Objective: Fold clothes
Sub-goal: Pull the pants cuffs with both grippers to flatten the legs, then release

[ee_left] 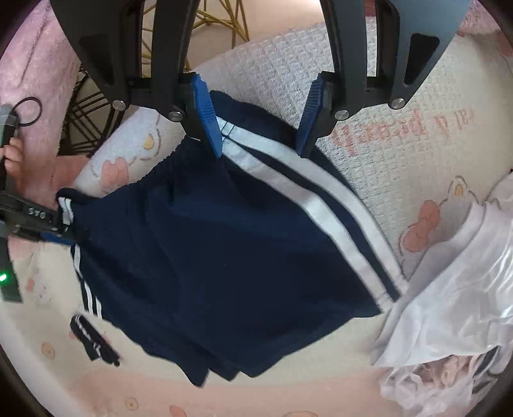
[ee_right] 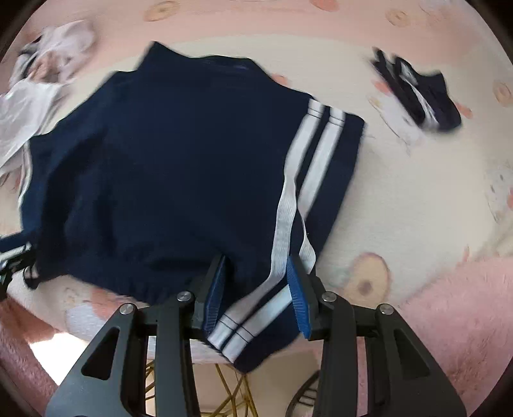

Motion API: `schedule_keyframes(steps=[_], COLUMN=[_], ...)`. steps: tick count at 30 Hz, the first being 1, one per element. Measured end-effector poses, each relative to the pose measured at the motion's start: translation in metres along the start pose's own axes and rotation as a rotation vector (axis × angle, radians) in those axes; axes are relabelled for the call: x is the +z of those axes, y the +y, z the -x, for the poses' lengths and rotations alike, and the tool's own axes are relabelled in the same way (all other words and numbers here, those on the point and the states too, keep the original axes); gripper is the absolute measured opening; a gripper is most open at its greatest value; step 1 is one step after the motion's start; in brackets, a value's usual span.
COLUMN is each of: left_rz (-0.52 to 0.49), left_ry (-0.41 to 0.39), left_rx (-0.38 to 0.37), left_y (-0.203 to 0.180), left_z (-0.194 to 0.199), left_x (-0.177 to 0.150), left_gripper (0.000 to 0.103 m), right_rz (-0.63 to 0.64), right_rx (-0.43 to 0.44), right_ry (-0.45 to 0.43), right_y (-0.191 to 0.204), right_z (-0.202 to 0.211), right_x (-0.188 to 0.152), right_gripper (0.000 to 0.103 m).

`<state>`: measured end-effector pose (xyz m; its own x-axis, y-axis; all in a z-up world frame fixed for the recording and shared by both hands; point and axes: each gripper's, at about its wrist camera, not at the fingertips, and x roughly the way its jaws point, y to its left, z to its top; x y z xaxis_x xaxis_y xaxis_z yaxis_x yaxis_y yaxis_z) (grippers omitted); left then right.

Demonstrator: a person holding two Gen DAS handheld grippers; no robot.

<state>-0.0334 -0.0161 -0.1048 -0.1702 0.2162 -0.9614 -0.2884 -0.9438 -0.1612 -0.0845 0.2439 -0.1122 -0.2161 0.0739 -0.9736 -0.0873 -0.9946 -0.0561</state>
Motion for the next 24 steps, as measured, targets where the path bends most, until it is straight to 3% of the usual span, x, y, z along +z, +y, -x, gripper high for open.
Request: schedule_keyframes(steps=[4,7,10,12,16,20,24], left_rz=[0.159,0.228,0.215,0.196,0.257,0.352,0.346], left_ry=[-0.064,-0.04,-0.021,-0.025,-0.038,-0.082,-0.1], left_rx=[-0.046,-0.062,-0.003,0.038,0.087,0.035,0.016], left_y=[0.036,0.057,0.064,0.068,0.085,0.114,0.121], left_z=[0.022,0.022,0.017,0.012,0.003,0.008,0.001], left_x=[0.002,0.006,0.019,0.033,0.047,0.052,0.054], left_gripper=[0.05,0.05,0.05,0.05,0.05,0.05,0.05], right_rz=[-0.01,-0.011,0.01,0.049,0.137,0.246,0.344], right_rx=[0.049,0.094,0.147,0.163,0.193,0.24,0.241], right_ry=[-0.044,-0.085,-0.125,-0.122,-0.1,-0.115,-0.136], right_y=[-0.004,-0.006,-0.004,0.001,0.019,0.054,0.09], right_z=[0.013,0.025,0.04,0.042,0.04,0.038,0.02], right_x=[-0.001,-0.002,0.004,0.016,0.048,0.087,0.126], right_gripper=[0.037,0.039,0.039,0.039,0.039,0.039,0.039])
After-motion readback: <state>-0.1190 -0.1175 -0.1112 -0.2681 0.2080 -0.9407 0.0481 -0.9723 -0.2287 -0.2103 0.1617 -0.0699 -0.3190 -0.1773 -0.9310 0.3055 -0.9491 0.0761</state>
